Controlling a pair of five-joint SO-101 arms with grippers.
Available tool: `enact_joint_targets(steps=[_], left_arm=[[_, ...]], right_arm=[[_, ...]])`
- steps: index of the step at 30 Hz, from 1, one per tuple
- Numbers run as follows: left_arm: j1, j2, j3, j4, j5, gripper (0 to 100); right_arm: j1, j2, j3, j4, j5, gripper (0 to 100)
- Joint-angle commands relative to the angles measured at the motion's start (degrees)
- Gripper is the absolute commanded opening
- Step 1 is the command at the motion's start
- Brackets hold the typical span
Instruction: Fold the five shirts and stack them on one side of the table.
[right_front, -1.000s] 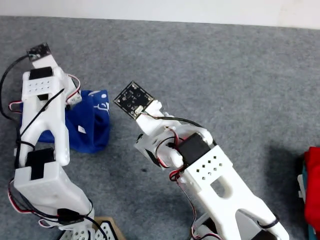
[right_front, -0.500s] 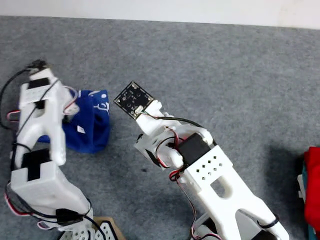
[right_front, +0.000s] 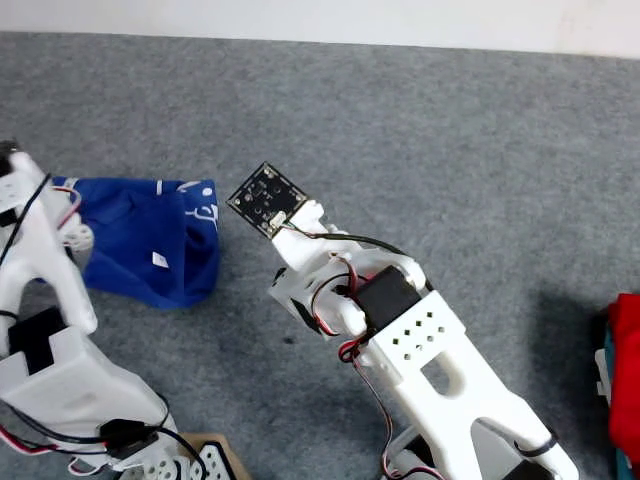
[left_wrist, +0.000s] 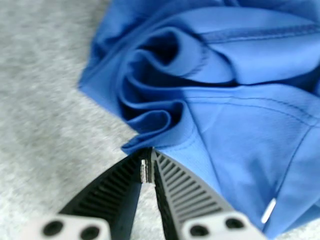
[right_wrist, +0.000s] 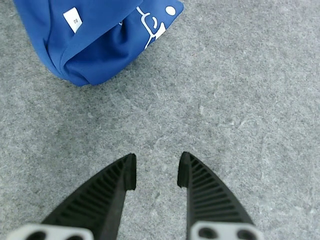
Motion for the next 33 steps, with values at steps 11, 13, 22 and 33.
enact_joint_targets(steps=[11,13,22,33], left_arm=[[-1.4,-1.3,-13.7,6.8,-3.3,1],[0.9,-2.3,-17.4,7.5,-3.3,1],[11.1,-1.3,-21.8,7.3,-3.3,1],[5.9,17.8,-22.0,7.6,-3.6,1]], right_arm=[[0.7,-1.5,-0.5,-0.8,-0.5,14.6],[0.7,-1.5,-0.5,-0.8,-0.5,14.6],[0.7,-1.8,-0.5,-0.7,-0.5,14.6],[0.7,-1.6,-0.5,-0.7,-0.5,14.6]])
